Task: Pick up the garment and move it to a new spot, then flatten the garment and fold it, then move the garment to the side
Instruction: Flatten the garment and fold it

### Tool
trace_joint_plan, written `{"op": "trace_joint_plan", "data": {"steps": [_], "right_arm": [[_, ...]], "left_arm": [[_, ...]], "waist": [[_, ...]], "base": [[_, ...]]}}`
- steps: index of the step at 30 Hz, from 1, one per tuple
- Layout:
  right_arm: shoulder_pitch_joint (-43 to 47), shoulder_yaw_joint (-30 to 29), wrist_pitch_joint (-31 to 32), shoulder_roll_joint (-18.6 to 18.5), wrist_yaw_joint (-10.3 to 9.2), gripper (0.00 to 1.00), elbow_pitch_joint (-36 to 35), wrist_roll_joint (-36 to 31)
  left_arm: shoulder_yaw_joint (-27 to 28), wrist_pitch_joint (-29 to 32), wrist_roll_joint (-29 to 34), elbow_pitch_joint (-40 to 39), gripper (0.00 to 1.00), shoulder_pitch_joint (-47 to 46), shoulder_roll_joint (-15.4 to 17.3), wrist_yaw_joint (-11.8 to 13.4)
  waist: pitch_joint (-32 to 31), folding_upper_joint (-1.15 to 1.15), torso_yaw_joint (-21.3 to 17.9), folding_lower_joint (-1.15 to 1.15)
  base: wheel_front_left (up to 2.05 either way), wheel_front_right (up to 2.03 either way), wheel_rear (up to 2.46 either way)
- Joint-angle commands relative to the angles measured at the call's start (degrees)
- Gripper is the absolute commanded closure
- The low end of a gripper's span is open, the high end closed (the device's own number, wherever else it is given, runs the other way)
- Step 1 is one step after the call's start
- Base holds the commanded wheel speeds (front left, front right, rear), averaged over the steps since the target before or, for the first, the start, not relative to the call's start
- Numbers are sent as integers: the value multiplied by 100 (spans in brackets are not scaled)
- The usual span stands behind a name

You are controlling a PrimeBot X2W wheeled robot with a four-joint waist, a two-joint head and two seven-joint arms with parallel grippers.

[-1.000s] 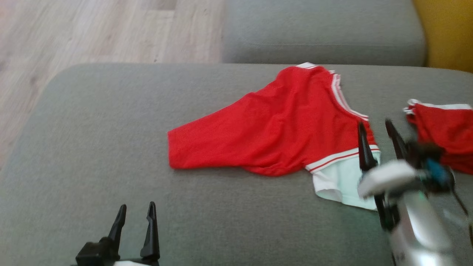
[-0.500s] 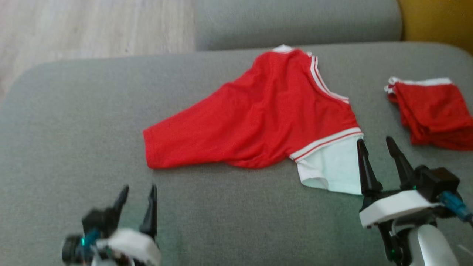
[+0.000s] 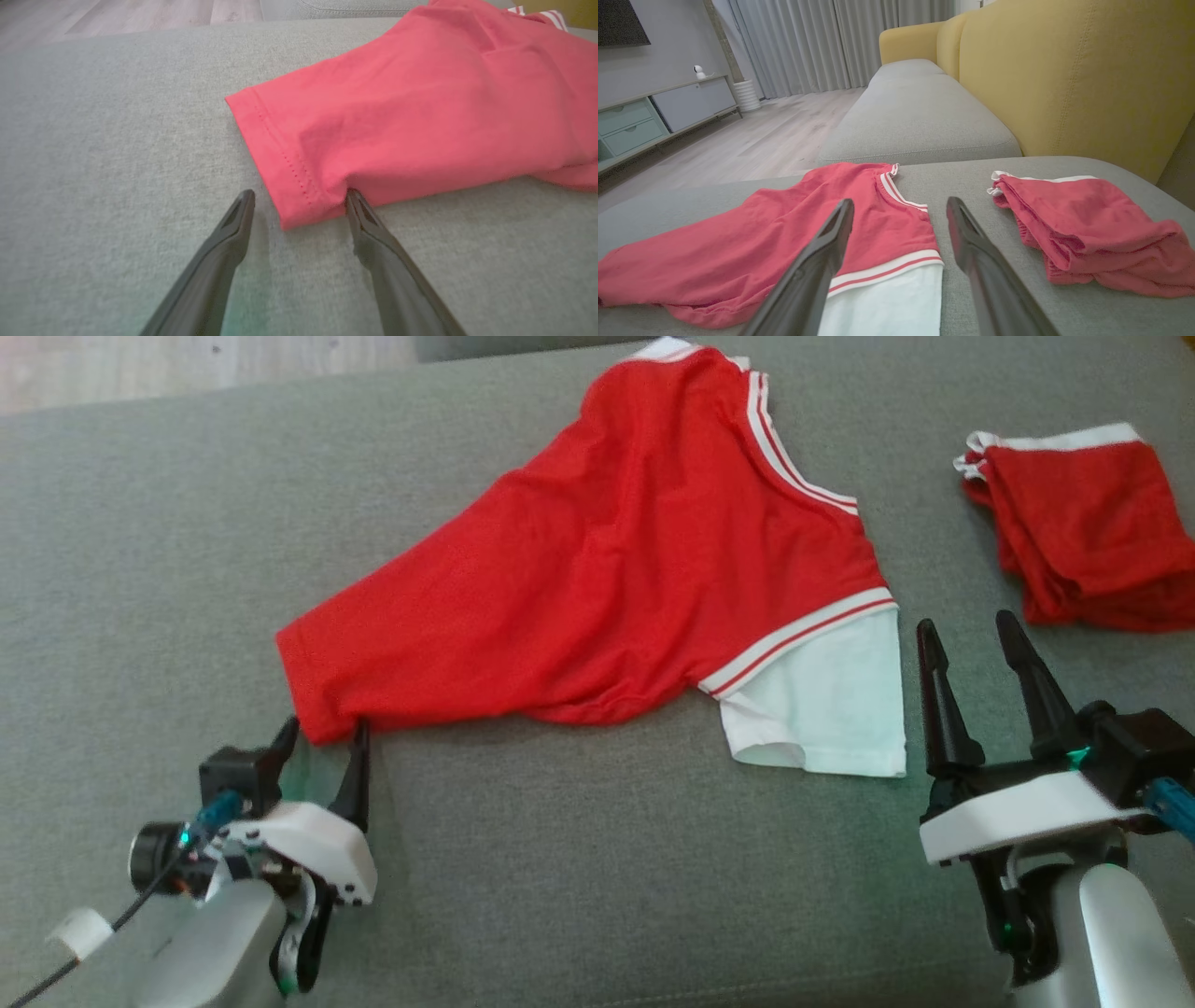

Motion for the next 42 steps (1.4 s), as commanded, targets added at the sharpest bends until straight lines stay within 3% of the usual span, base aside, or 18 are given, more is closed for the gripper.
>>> {"op": "trace_joint_plan", "data": {"steps": [1,5,6,7,9,10,13,19,24,32,36,42], "right_arm": [[-214,87,-8,-26,19,0,-248,-60],[-248,64,-17,-26,19,0,-286,-46],[-253,50,-20,-26,19,0,-293,-40],[-259,35,-25,-26,19,0,-293,-36],[-262,3,-42,-26,19,0,-287,-35],[-258,-12,-51,-26,19,0,-278,-33],[-213,-51,-84,-26,19,0,-216,-10],[-69,-82,-121,-26,19,0,-98,35],[193,-161,-169,-26,19,0,43,101],[517,-236,-201,-26,19,0,97,208],[490,-197,-197,-26,19,0,68,219],[249,-140,-149,-26,19,0,4,135]], "left_arm": [[207,-157,87,15,0,-363,91,-20],[161,-387,178,133,0,-536,75,-145],[141,-435,192,131,18,-567,55,-191],[115,-488,225,113,62,-594,39,-218],[82,-608,291,41,96,-625,13,-260],[74,-663,318,-11,100,-624,1,-276],[45,-811,445,-371,100,-499,-7,-308],[106,-880,668,-1401,100,-53,164,-104],[85,-806,841,-2924,100,725,525,302],[57,133,747,-5241,100,1792,1173,1015],[248,241,491,-5326,100,1882,1259,1074],[590,22,157,-4119,100,1270,1090,748]], "waist": [[109,0,-80,-1],[182,0,-104,-1],[195,0,-101,-1],[203,0,-94,-1],[200,0,-75,-1],[183,0,-62,-1],[37,0,26,-1],[-310,0,194,-1],[-752,0,369,-1],[-1062,0,417,-1],[-892,0,313,-1],[-434,0,65,-1]], "base": [[0,0,0],[0,0,0],[0,0,0],[0,0,0],[0,0,0],[0,0,0],[0,0,0],[0,0,0],[0,0,0],[0,0,0],[0,0,0],[0,0,0]]}}
